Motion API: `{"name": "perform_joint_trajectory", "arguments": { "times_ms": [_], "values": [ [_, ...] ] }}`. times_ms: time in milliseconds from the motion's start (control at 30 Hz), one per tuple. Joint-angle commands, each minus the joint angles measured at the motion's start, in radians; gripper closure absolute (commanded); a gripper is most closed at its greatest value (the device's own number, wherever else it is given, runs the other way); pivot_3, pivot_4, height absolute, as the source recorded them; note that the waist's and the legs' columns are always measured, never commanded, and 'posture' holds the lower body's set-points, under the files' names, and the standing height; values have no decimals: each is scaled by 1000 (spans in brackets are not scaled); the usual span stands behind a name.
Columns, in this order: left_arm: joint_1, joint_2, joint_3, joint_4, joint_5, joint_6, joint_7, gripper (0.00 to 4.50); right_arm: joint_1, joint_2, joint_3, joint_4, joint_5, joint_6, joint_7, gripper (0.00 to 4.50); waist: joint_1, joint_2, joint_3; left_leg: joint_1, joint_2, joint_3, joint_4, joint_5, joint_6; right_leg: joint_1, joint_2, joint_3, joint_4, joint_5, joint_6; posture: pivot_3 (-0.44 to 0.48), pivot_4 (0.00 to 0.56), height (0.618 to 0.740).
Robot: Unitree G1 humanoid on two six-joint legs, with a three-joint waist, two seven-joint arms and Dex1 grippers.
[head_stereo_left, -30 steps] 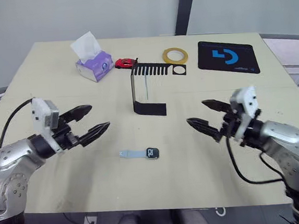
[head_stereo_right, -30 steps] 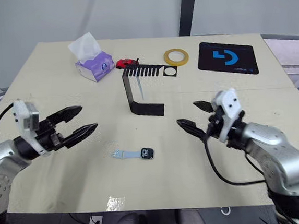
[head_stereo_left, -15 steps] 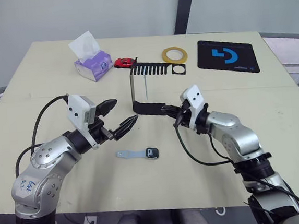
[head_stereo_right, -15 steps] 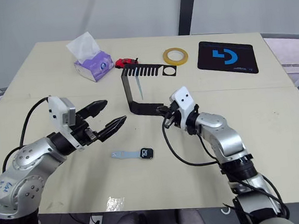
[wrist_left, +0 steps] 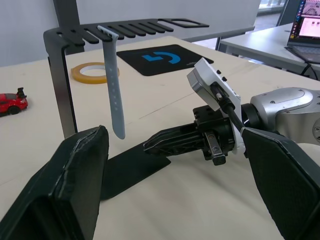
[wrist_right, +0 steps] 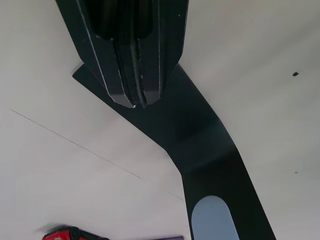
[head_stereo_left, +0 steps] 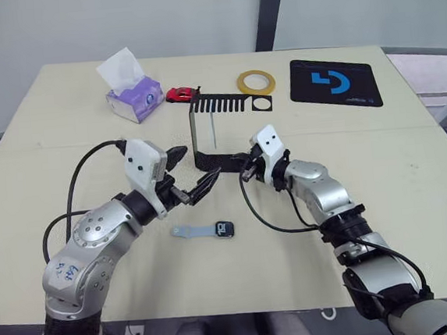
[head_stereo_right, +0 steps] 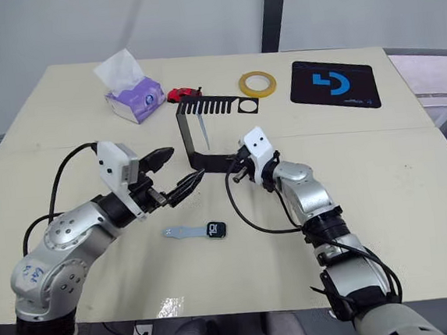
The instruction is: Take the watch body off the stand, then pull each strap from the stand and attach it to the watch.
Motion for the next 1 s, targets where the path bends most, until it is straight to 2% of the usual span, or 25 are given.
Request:
{"name": "perform_joint_trajectory", "arguments": {
  "times_ms": [33,567,1000],
  "values": [
    [-40,-12,-21,13,55,-15,25,0,-32,16,-11,45,-21,-48,1,4435,-1,0,0,0,0,0,0,0,0,0,0,0,0,0,0,0,150,738],
    [-27,-84,-110,-6,221,-31,99,0,-11,30,-15,94,-56,43,-19,4435,0,0,0,1,0,0,0,0,-1,0,0,1,1,0,0,0,150,738],
    [-86,-322,-244,180,505,-168,312,0,17,25,-20,5,-56,153,-8,4435,5,0,0,1,0,0,0,0,0,0,0,1,0,0,0,0,150,738]
  ]
}}
